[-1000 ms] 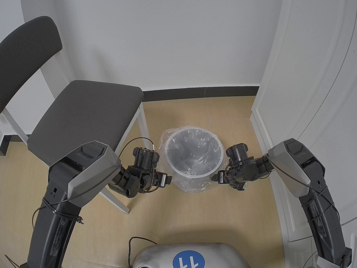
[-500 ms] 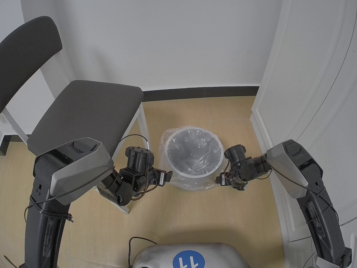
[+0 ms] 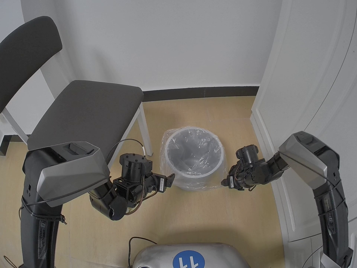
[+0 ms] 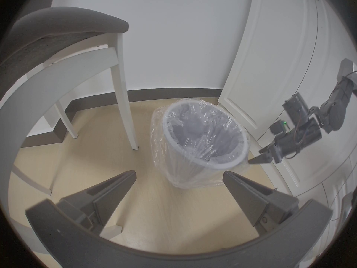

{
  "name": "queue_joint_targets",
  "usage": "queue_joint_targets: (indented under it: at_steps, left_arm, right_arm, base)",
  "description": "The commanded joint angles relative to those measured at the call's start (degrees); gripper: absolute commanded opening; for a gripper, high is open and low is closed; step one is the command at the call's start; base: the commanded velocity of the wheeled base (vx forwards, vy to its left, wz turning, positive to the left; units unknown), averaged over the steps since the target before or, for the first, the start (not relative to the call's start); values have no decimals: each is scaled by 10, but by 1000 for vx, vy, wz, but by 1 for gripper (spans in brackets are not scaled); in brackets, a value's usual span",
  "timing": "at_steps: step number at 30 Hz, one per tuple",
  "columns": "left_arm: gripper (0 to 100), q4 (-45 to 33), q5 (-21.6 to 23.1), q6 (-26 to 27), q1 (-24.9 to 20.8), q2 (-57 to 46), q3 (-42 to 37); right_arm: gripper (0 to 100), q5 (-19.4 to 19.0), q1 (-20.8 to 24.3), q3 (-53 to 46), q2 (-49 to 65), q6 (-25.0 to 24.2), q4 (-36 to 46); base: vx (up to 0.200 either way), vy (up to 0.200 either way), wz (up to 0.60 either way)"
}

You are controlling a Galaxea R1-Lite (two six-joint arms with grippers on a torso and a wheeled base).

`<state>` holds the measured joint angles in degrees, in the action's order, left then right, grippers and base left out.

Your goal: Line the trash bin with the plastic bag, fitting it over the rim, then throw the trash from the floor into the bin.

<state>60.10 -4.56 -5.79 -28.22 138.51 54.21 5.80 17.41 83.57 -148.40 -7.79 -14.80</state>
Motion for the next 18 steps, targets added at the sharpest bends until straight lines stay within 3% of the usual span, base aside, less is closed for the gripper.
queue_joint_targets:
  at_steps: [1,18]
  left_arm:
    - [100,31,-2,-4,-6,-25,-51]
    - [100,50,-5,-3,-5,-26,-56]
  right_arm:
    - [100,-23,-14,-73,94,30,-39]
    - [100,-24,-44,-61,93,29,-98]
  base:
    - [0,0,0]
    - [0,0,0]
